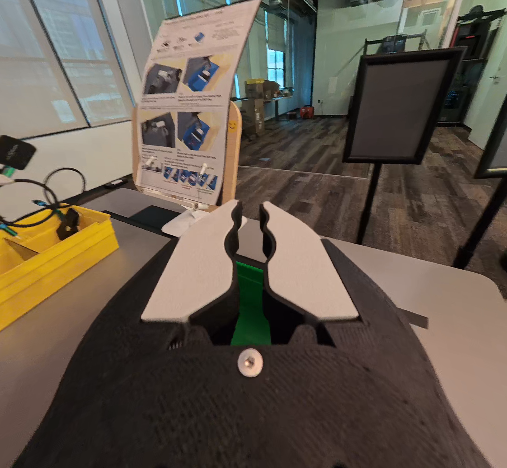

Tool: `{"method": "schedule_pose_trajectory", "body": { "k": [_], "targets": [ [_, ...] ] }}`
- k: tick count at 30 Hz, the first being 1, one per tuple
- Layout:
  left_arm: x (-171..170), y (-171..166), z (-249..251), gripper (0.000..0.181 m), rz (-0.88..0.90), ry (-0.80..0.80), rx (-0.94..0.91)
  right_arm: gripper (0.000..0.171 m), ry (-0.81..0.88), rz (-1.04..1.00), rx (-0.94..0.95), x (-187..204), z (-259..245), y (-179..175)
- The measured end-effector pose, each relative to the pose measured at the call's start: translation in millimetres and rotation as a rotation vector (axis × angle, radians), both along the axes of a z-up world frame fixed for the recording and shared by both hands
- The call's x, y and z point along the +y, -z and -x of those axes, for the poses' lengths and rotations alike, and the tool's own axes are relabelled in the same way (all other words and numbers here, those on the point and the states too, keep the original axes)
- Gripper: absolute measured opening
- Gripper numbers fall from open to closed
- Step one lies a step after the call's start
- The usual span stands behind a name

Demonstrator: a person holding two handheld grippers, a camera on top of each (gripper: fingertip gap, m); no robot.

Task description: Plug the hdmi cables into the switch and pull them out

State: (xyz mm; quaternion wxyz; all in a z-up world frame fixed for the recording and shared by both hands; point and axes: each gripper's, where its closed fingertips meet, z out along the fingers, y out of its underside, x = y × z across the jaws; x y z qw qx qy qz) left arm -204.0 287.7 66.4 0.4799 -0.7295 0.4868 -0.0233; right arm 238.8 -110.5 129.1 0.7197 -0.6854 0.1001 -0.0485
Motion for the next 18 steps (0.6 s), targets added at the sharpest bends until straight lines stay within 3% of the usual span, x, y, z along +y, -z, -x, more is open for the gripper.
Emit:
{"method": "schedule_pose_trajectory", "body": {
  "k": [4,8,13,15,18],
  "targets": [
    [-52,-35,-22,0.022,-0.110,0.141,-0.032,0.011,-0.150,-0.068,0.018,13,36,-17],
    [-110,-56,-52,0.022,-0.252,0.273,-0.020,0.012,-0.390,-0.085,0.021,42,106,-29],
    [-203,-59,-95,0.022,-0.270,0.515,-0.077,0.038,-0.827,-0.115,0.073,74,232,-30],
    [-237,-54,-107,0.022,-0.279,0.595,-0.094,0.056,-0.907,-0.116,0.129,86,259,-23],
    [-278,-44,-121,0.022,-0.271,0.689,-0.120,0.060,-0.980,-0.124,0.231,99,280,-11]
  ]
}}
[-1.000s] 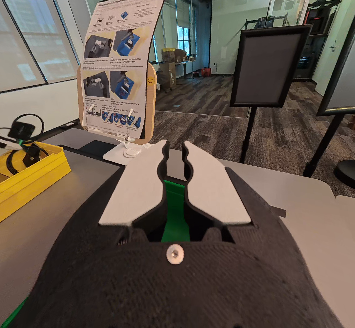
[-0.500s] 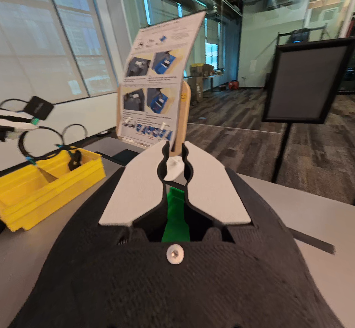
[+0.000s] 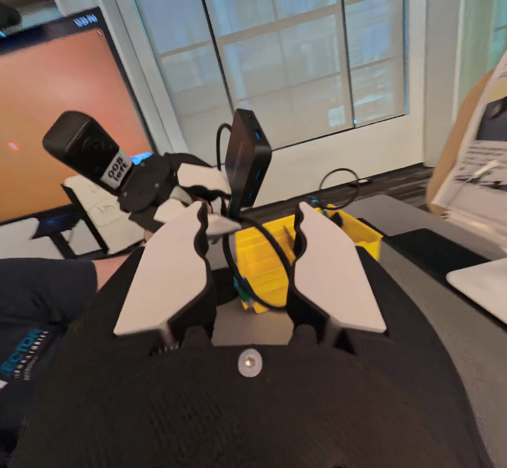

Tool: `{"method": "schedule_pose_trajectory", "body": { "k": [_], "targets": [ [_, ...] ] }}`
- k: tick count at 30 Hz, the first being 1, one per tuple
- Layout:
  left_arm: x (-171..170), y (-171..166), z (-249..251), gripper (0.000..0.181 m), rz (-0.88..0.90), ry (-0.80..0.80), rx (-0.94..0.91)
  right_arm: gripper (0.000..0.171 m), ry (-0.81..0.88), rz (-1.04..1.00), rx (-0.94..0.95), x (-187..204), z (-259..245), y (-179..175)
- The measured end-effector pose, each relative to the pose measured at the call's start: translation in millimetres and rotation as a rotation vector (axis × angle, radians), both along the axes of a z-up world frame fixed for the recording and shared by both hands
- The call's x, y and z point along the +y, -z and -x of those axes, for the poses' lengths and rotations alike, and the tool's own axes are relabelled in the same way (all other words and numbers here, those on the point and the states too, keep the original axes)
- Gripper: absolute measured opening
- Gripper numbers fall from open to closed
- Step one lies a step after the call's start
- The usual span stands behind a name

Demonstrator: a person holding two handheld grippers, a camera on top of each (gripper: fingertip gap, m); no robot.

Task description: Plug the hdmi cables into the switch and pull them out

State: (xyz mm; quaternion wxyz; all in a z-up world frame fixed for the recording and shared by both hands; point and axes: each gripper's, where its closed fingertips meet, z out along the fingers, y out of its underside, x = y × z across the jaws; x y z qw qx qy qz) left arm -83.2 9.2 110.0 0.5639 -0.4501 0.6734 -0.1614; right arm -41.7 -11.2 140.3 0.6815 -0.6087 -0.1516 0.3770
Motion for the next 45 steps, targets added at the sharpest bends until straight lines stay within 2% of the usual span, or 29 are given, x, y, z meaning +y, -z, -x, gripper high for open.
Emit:
{"method": "schedule_pose_trajectory", "body": {
  "k": [3,4,5,10,14,19,23,29,33,36,39,45],
  "targets": [
    [-28,15,-13,0.022,0.036,0.077,0.018,0.059,-0.104,-0.013,0.101,0,14,-1],
    [-34,20,-16,0.022,0.052,0.097,0.028,0.049,-0.135,-0.029,0.126,-3,16,-2],
    [-38,25,-19,0.022,0.063,0.113,0.040,0.014,-0.185,-0.035,0.124,-8,18,-1],
    [-40,34,-20,0.024,0.082,0.140,0.028,0.012,-0.221,0.179,0.229,5,0,19],
    [-38,27,-4,0.043,0.091,0.179,-0.006,0.012,-0.342,0.437,0.356,10,-9,44],
    [-21,10,6,0.054,-0.083,0.172,-0.061,0.012,-0.496,0.652,0.464,9,0,64],
    [-22,42,-3,0.066,-0.235,0.247,0.105,0.012,-0.587,0.809,0.516,11,18,81],
    [-18,77,-14,0.043,-0.379,0.326,0.161,0.012,-0.647,0.938,0.503,10,37,100],
    [-18,84,-13,0.042,-0.385,0.373,0.147,0.013,-0.710,0.977,0.506,7,43,107],
    [-17,82,-12,0.037,-0.409,0.357,0.133,0.014,-0.721,0.955,0.467,5,43,107],
    [-8,76,-11,0.027,-0.442,0.307,0.111,0.029,-0.747,0.927,0.438,-1,39,99],
    [11,62,-3,0.019,-0.400,0.234,0.091,0.024,-0.694,0.872,0.253,-19,26,91]
  ]
}}
